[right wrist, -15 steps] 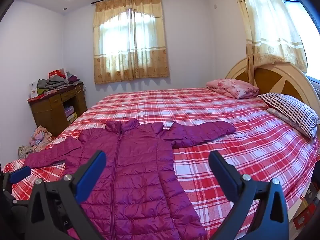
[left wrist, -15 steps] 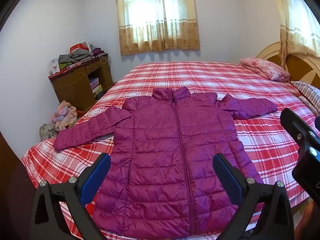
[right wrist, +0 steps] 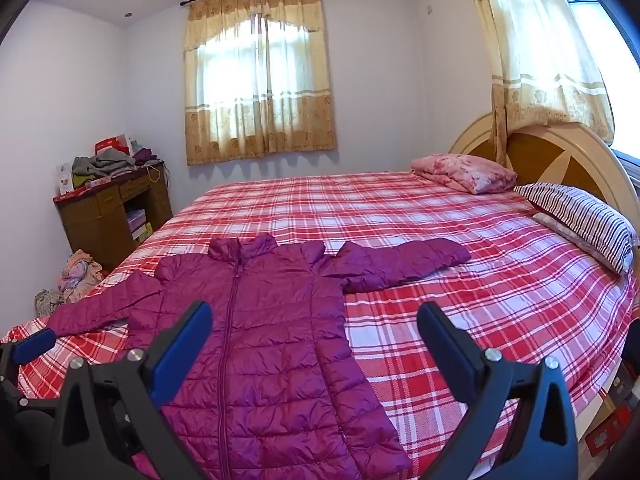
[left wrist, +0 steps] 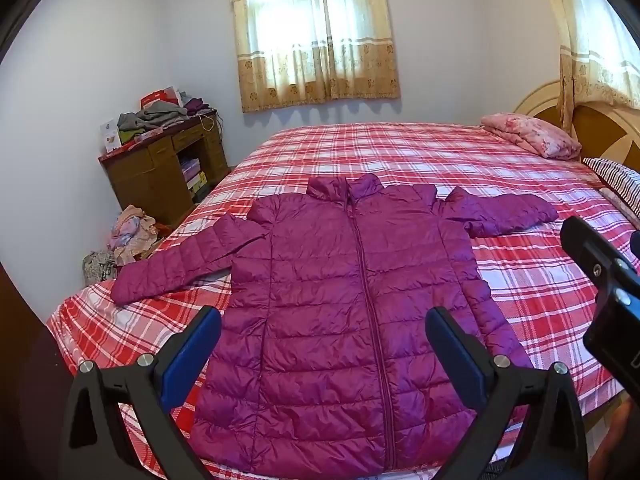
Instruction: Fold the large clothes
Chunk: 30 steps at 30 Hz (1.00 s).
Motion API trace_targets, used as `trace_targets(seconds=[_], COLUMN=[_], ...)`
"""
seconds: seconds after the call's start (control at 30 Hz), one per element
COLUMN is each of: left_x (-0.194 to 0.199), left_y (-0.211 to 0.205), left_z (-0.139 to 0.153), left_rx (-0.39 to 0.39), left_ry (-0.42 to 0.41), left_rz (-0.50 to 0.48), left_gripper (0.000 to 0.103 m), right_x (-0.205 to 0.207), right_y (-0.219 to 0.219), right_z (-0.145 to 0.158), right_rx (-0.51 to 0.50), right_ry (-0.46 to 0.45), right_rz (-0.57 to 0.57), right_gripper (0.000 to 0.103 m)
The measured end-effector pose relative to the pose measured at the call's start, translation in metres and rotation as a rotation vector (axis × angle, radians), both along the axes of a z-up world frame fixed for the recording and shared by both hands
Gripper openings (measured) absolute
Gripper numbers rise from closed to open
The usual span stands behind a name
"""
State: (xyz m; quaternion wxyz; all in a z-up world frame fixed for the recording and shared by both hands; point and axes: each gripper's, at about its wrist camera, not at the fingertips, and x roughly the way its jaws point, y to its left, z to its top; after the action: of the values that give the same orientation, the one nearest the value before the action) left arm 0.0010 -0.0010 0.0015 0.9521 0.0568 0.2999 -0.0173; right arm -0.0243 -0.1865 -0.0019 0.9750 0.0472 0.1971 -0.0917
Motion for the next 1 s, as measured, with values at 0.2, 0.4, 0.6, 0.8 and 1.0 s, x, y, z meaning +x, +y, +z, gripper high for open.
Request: trace_targets(seconds=[0.2, 0.4, 0.6, 0.8, 1.0], left_x=[0.0006, 0.0016, 0.0029, 0.0023, 0.0015], left_y=[0.0025, 0.0031, 0.0041, 0.0055, 0.0055], left_z=[-0.0020, -0.0038, -0.0050, -0.0060, -0.0053], left_rx=[-0.006, -0.007, -0.013, -0.016, -0.018], left_ry=[0.003, 0.007, 0.008, 0.004, 0.001], left_rz=[0.007, 0.007, 0.013, 0.015, 0.013], left_gripper=[0.102, 0.102, 0.102, 0.102, 0.102], right_x=[0.0011, 0.0014, 0.0022, 0.0023, 0.0023], right_y=[-0.0001, -0.0003, -0.0009, -0.0012, -0.0012], right_z=[-0.0032, -0.0036, -0.0053, -0.0052, -0.0053], right_rx=[0.002, 0.002, 0.002, 0.001, 0.002], right_ry=[0.008, 0.013, 0.020, 0.020, 0.020], right_rz=[-0.005, -0.004, -0.005, -0.005, -0.006], right_gripper=[0.103, 0.103, 0.103, 0.103, 0.103])
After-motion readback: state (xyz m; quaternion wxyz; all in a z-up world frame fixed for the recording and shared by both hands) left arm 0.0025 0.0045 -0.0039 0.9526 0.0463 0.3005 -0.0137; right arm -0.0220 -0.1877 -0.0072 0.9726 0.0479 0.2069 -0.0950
